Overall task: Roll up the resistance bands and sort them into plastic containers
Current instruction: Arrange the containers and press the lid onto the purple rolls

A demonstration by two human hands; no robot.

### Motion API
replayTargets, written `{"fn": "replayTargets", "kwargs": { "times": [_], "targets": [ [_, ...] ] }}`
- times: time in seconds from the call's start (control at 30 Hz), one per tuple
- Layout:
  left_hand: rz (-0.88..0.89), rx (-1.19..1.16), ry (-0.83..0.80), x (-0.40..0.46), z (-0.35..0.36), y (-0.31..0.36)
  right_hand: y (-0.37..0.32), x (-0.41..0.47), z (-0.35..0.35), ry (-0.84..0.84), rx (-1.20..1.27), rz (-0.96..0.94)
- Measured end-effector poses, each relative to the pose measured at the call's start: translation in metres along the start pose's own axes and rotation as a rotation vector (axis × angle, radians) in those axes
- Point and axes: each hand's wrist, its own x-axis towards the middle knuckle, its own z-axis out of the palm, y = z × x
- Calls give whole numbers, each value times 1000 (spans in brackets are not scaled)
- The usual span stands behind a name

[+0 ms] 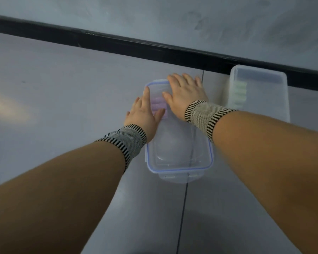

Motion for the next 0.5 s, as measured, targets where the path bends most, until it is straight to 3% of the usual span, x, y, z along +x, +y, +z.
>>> {"fn": "replayTargets", "kwargs": {
  "times": [0.5],
  "targets": [
    [-13,-29,-3,-3,0,-6,-6,7,4,21,-92,-19]
  ]
}}
